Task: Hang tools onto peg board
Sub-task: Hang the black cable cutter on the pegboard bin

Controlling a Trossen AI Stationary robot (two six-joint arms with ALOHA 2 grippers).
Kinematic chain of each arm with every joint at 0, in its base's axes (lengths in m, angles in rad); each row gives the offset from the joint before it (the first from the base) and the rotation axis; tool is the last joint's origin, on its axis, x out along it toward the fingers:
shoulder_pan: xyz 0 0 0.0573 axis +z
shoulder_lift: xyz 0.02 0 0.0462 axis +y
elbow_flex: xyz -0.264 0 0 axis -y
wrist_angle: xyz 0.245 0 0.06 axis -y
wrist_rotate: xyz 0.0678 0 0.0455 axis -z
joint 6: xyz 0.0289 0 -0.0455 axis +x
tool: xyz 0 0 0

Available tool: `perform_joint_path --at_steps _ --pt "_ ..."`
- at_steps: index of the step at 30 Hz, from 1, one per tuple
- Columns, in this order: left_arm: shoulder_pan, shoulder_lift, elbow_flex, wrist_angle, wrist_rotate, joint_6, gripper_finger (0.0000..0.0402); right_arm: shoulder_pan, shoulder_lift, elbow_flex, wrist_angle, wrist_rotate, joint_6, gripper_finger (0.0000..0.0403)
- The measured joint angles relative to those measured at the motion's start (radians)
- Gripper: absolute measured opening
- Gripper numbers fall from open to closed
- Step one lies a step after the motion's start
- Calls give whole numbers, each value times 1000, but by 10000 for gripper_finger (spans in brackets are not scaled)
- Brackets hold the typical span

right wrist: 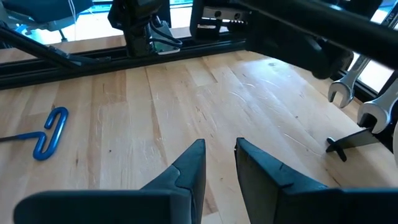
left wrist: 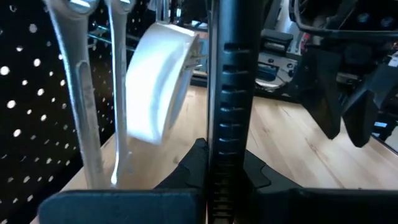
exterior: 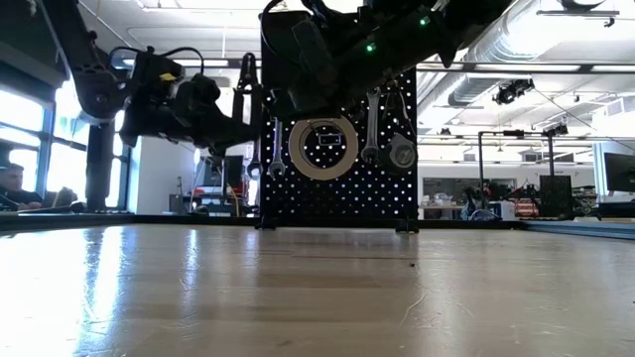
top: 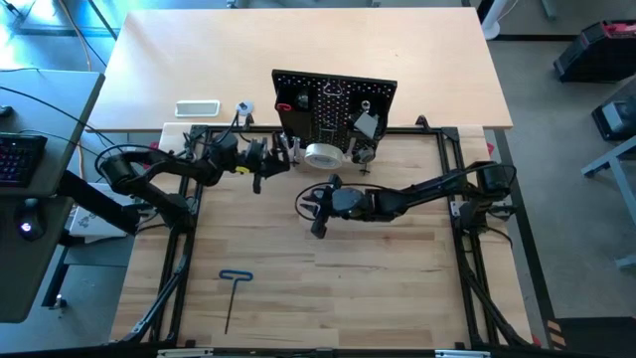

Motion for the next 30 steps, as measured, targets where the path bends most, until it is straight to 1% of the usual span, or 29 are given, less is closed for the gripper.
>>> perform_joint_path --at_steps 10,20,27,30 --pt "1 1 9 -64 0 26 19 0 0 0 2 0 7 81" --pt "48 1 9 -63 -8 28 19 0 0 0 2 0 8 81" --pt "56 1 10 -69 -8 31 19 0 0 0 20 0 8 81" --pt "56 1 27 -98 -13 31 19 0 0 0 35 1 8 81"
